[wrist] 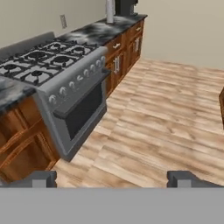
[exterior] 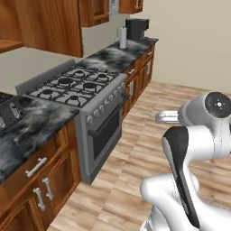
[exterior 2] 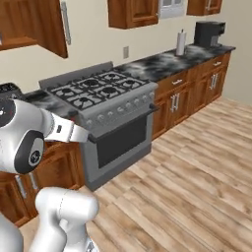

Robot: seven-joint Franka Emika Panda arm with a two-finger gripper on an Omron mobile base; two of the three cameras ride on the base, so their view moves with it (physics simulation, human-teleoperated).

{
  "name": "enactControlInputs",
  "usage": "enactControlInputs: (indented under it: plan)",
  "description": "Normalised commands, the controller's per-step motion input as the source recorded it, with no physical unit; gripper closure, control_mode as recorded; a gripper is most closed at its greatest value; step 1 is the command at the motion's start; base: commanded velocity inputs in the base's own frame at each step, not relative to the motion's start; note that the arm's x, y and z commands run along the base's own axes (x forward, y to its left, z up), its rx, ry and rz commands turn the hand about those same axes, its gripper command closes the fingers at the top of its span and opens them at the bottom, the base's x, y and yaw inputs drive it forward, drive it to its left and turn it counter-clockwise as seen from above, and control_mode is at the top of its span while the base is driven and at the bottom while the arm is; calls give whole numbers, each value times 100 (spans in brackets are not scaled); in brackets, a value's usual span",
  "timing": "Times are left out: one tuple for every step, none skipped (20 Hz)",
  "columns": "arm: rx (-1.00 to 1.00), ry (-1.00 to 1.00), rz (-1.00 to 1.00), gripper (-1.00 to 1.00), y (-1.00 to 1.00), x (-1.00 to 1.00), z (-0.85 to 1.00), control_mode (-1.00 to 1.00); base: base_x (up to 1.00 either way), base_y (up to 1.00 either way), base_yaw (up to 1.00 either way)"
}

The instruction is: Pick the milk, bottled water from the counter and place them in the open cabinet.

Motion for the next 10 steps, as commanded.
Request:
enactControlInputs:
  plan:
    - [0, 0, 0, -100, 0, 0, 0, 100, -47, 0, -60]
    - [0, 0, 0, -100, 0, 0, 0, 100, -46, 0, -60]
    - [0, 0, 0, -100, 0, 0, 0, 100, -46, 0, -60]
    - [0, 0, 0, -100, 0, 0, 0, 100, -43, 0, -60]
    - [0, 0, 0, -100, 0, 0, 0, 100, -41, 0, -60]
    - [0, 0, 0, -100, 0, 0, 0, 100, -36, 0, -61]
    - [0, 0, 0, -100, 0, 0, 0, 100, -34, 0, -61]
    - [0, 0, 0, -100, 0, 0, 0, 100, -32, 0, -60]
    - [0, 0, 0, -100, 0, 0, 0, 100, -31, 0, -60]
    - [0, 0, 0, -100, 0, 0, 0, 100, -28, 0, -60]
